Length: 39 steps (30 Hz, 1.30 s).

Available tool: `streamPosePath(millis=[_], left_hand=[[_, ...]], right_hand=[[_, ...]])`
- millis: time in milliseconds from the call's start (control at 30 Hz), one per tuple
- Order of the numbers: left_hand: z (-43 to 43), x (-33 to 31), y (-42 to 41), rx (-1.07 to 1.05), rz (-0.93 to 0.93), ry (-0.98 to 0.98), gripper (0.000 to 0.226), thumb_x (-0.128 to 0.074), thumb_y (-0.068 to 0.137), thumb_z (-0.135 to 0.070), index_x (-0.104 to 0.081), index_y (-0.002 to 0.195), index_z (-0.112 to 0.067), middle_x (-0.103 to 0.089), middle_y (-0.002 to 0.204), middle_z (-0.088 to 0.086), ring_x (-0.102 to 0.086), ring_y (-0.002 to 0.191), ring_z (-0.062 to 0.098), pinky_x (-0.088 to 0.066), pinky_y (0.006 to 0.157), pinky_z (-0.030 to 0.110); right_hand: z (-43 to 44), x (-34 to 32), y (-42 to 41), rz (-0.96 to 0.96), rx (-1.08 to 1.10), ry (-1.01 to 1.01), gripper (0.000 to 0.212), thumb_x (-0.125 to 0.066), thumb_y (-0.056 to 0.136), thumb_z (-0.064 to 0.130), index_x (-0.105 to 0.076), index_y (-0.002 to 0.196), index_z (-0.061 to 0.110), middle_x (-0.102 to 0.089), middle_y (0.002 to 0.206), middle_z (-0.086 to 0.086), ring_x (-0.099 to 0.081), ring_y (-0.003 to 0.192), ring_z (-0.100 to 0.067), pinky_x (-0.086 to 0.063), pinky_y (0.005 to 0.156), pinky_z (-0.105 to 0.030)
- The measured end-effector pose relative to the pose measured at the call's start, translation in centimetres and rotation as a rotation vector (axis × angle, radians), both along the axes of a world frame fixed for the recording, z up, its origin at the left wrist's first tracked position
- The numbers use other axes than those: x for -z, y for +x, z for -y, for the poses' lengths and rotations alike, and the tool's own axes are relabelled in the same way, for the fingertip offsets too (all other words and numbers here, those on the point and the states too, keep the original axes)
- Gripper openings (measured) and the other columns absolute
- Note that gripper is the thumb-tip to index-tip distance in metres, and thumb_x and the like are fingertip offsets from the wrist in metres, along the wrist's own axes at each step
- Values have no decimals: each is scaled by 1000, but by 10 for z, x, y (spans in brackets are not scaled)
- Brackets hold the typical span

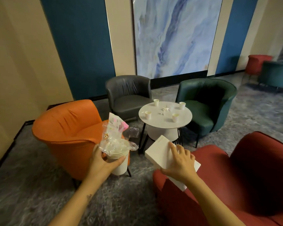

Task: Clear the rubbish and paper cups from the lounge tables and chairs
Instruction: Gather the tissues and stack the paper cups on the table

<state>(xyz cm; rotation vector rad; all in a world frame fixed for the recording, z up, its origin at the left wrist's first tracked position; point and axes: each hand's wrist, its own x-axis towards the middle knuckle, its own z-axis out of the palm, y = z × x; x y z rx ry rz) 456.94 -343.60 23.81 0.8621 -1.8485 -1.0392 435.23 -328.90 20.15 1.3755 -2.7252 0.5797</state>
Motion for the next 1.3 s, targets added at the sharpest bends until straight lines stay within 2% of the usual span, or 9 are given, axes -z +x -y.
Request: streamPosePath(millis=[133, 267, 433, 700, 833, 900, 1000, 1133, 1300], left_hand=[[114, -6, -48, 38, 18, -42, 72, -86, 55, -9, -51, 118, -12, -51, 123, 6, -51, 106, 16, -43, 88, 28], [205, 6, -108, 104, 58, -50, 71, -86, 56, -11, -52, 119, -11, -52, 124, 8, -51, 112, 22, -44, 93, 40], [294, 28, -201, 199, 48, 2, 71, -84, 59, -9, -50, 121, -12, -52, 123, 5, -52, 110, 18, -44, 87, 32], [464, 44, -362, 224, 82, 20, 80, -86, 57, -12, -48, 127, -13, -50, 126, 7, -51, 116, 24, -46, 95, 46], [530, 55, -432, 198, 126, 1, 83, -87, 54, -16, -47, 127, -15, -48, 125, 1, -49, 113, 16, -42, 86, 24], [556, 63, -459, 201, 160, 4, 87, -87, 54, -22, -44, 130, -19, -44, 122, -7, -45, 112, 12, -42, 87, 25], [596, 83, -503, 236, 206, -24, 87, -87, 55, -20, -45, 130, -16, -44, 127, -1, -45, 117, 19, -43, 95, 38], [651, 122, -564, 273, 277, -46, 91, -86, 55, -21, -42, 135, -16, -42, 128, -1, -43, 116, 13, -38, 92, 29], [705, 184, -629, 337, 353, 30, 90, -86, 55, -12, -43, 134, -11, -41, 130, 8, -43, 115, 15, -37, 92, 28]], right_hand=[[101, -4, -41, 28, 76, 0, 105, -65, 58, 65, -11, 141, 29, -25, 141, -2, -31, 120, -28, -24, 99, -41], [169, 5, -89, 52, 137, 26, 104, -65, 59, 64, -10, 141, 29, -26, 138, -1, -32, 119, -27, -24, 100, -42], [239, 32, -167, 78, 240, 53, 105, -66, 61, 62, -8, 143, 29, -24, 141, -2, -29, 123, -28, -23, 102, -43], [384, 65, -327, 115, 328, 54, 106, -64, 61, 66, -5, 141, 30, -22, 142, -4, -29, 123, -29, -22, 104, -44], [439, 79, -393, 160, 406, 72, 110, -68, 58, 64, -2, 140, 33, -22, 141, -3, -30, 123, -29, -23, 104, -45], [464, 93, -416, 181, 427, 69, 109, -68, 57, 63, -2, 139, 34, -24, 139, -3, -30, 122, -29, -24, 104, -45], [497, 118, -444, 200, 452, 119, 108, -67, 56, 63, -5, 139, 33, -27, 135, -2, -33, 120, -27, -27, 101, -42], [541, 172, -477, 241, 549, 197, 108, -62, 55, 68, -5, 140, 32, -29, 133, -2, -35, 118, -25, -30, 96, -37], [587, 235, -504, 298, 662, 264, 106, -63, 57, 65, -14, 143, 26, -31, 138, -6, -35, 123, -28, -27, 100, -37]])
